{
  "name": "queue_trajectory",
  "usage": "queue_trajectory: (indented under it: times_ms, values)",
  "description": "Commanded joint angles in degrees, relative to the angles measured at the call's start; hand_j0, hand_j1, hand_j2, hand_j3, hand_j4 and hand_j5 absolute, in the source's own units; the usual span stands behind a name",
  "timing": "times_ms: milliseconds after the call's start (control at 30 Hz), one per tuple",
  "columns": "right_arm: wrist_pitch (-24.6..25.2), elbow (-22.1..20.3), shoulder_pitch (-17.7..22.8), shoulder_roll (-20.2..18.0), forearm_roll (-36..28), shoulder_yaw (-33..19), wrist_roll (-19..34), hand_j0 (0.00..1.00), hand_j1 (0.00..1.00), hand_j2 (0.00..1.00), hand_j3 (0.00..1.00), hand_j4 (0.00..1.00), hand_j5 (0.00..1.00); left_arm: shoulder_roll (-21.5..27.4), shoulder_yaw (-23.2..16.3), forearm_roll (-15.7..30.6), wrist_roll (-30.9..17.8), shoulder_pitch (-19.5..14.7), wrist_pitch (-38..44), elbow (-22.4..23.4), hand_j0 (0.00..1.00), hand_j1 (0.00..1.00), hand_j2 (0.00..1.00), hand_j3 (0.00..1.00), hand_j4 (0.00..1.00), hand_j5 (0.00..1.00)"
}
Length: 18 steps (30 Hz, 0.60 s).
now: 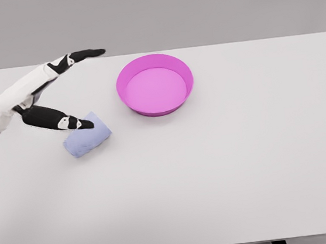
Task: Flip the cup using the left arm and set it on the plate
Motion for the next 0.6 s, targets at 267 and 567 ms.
queue_trajectory:
  times_ms: [267, 567]
  values:
    - [0.0, 0.0, 0.0, 0.0, 0.0, 0.0, 0.0, 1.00, 1.00, 1.00, 1.00, 1.00, 1.00, 0.8, -6.5, 0.4, 0.3, 2.3, 8.4, -0.7, 1.00, 1.00, 1.00, 1.00, 1.00, 1.00]
    - [-0.1, 0.0, 0.0, 0.0, 0.0, 0.0, 0.0, 1.00, 1.00, 1.00, 1.00, 1.00, 1.00, -0.5, 1.7, -4.9, 0.7, 6.4, 17.7, -0.7, 1.00, 1.00, 1.00, 1.00, 1.00, 1.00]
